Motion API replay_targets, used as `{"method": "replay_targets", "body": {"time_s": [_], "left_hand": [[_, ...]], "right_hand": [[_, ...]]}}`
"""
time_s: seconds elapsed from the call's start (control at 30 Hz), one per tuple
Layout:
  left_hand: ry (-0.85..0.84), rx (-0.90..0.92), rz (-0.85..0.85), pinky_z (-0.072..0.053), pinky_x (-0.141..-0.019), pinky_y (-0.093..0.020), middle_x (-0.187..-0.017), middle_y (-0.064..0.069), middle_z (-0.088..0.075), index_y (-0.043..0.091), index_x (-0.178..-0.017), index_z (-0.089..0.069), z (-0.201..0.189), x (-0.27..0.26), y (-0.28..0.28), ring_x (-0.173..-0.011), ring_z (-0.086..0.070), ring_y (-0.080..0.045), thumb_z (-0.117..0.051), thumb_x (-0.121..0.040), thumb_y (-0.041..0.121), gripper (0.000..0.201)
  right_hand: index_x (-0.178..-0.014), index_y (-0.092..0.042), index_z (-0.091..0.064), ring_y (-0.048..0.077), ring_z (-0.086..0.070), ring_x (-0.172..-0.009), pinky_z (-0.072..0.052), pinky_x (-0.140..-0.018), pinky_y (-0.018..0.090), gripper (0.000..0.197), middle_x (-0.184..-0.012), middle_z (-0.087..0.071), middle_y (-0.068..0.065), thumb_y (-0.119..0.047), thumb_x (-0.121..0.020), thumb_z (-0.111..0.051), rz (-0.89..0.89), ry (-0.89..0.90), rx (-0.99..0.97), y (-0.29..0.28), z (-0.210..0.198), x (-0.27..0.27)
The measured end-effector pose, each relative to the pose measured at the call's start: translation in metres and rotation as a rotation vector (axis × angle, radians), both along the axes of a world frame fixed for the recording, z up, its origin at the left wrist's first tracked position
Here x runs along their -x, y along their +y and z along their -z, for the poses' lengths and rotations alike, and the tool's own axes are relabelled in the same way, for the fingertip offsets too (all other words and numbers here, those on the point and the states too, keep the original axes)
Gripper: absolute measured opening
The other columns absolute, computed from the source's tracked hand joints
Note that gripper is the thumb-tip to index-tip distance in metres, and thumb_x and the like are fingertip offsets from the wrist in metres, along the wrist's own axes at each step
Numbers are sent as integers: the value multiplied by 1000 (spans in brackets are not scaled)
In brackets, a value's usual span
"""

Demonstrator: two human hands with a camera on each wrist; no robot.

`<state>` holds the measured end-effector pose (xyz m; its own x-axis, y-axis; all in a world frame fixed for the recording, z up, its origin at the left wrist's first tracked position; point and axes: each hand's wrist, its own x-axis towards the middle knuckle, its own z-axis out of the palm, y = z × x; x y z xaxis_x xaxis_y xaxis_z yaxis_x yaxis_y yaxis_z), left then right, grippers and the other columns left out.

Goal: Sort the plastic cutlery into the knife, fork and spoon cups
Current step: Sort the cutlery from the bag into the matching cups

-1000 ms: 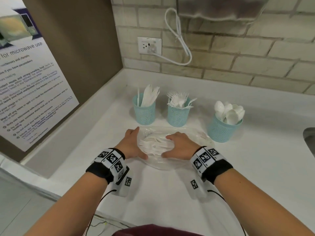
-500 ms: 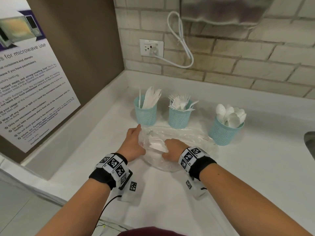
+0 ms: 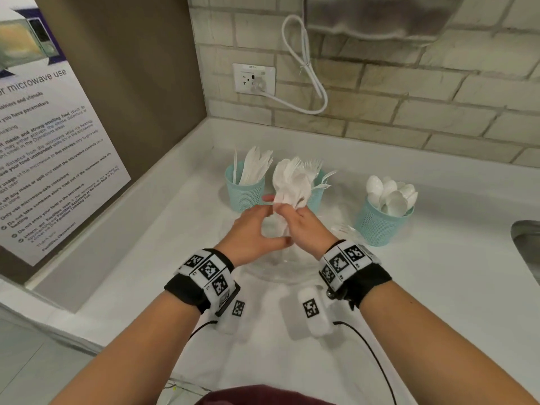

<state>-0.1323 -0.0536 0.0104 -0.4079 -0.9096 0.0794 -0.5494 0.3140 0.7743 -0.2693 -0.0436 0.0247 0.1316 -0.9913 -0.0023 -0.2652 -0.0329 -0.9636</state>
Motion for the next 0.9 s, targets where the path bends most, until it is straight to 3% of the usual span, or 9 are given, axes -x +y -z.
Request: {"method": "replay_targets", "body": {"time_s": [0.13, 0.23, 0.3, 0.4, 0.47, 0.53, 0.63, 0.77, 0.9], "left_hand": [[210, -42, 32, -42, -91, -11, -117, 6, -56, 14, -124, -45, 4, 13, -1, -115, -55, -12, -65, -86, 14, 43], [354, -53, 57, -39, -90, -5, -128, 8, -48, 10, -141, -30, 10, 18, -1, -118, -48, 3, -52, -93, 6, 53], [379, -31, 57, -44, -88, -13, -127, 6, -47, 13, -139, -30, 14, 20, -3, -115, -50, -3, -46, -95, 4, 48], [398, -14, 42, -48, -89, -30, -127, -2, -50, 28, -129, -31, 19, 16, -7, -114, -52, -16, -44, -97, 15, 36], [406, -15, 36, -44, -95, -37, -126, -8, -52, 32, -125, -31, 23, 14, -8, -114, -51, -21, -47, -94, 22, 36], [400, -27, 19, -41, -96, -33, -126, -7, -53, 30, -125, -34, 28, 13, -9, -114, -51, -17, -51, -93, 20, 38], [373, -88, -20, -46, -95, -31, -118, -1, -61, 23, -127, -45, 37, 11, -12, -109, -58, -13, -63, -86, 22, 45], [294, -219, -96, -48, -79, -28, -103, 8, -65, 18, -122, -55, 47, 5, -13, -96, -61, -12, -69, -85, 21, 40], [261, -267, -60, -48, -83, -21, -97, 2, -68, 12, -109, -61, 50, 4, -17, -92, -63, -12, -65, -87, 29, 28]], "right_hand": [[-113, -33, -59, 26, -51, -117, -40, -106, 40, 58, -124, -51, 13, -68, -70, -42, 95, 39, -168, 0, 11, -11], [-115, -19, -57, 7, -59, -94, -48, -79, 10, 32, -103, -60, 2, -37, -89, -51, 62, -63, -129, 6, -1, -9], [-117, -18, -51, -3, -57, -84, -46, -65, 5, 26, -102, -60, -2, -16, -91, -56, 66, -124, -43, 9, -14, -7], [-128, -30, -40, 5, -58, -105, -49, -86, 19, 53, -124, -55, -4, -20, -84, -68, 187, -262, 138, 7, -32, 0], [-131, -35, -38, 13, -58, -112, -48, -94, 23, 52, -129, -54, -5, -20, -89, -64, 196, -266, 232, 4, -43, 4], [-132, -25, -46, 14, -54, -117, -45, -97, 23, 38, -131, -55, -1, -19, -96, -53, 112, -131, 285, 3, -48, 4], [-134, -22, -51, 3, -46, -122, -35, -96, 5, 36, -136, -53, -6, -30, -100, -40, -16, 22, 181, 4, -40, 1], [-140, -32, -40, 0, -41, -127, -24, -103, 18, 51, -135, -54, -14, -52, -99, -19, -66, 13, 0, 7, -26, 1], [-139, -27, -42, 2, -50, -116, -35, -96, 16, 45, -133, -55, -4, -42, -102, -22, 26, -136, -22, 5, -27, 5]]}}
